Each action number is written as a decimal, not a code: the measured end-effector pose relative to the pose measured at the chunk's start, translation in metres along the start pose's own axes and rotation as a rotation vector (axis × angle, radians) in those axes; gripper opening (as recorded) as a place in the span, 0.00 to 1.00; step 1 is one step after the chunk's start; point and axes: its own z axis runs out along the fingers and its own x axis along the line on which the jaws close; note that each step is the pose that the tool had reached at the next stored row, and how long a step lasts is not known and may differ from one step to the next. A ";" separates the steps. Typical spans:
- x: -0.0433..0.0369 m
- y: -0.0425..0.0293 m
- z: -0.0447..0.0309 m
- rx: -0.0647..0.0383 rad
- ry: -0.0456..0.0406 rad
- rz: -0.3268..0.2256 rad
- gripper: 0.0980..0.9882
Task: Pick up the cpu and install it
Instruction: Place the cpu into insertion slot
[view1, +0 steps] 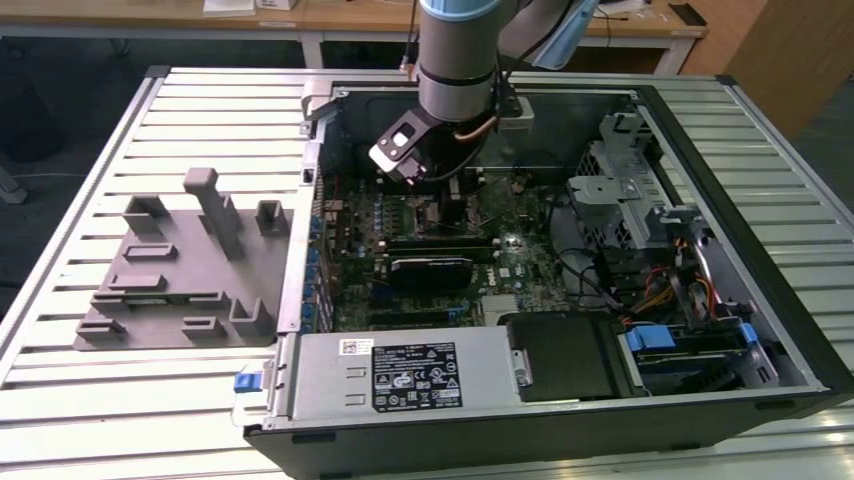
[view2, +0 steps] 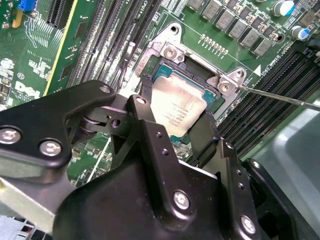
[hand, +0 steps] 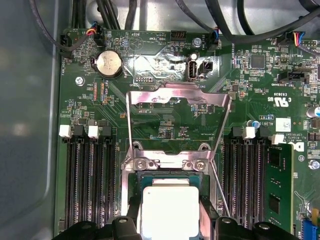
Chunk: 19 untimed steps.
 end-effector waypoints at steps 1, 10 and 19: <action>0.0000 0.0000 0.0002 0.000 -0.0001 0.000 0.50; 0.0000 0.0004 0.0009 0.000 -0.0001 0.000 0.50; 0.0002 0.0007 0.0014 -0.001 0.0007 0.000 0.51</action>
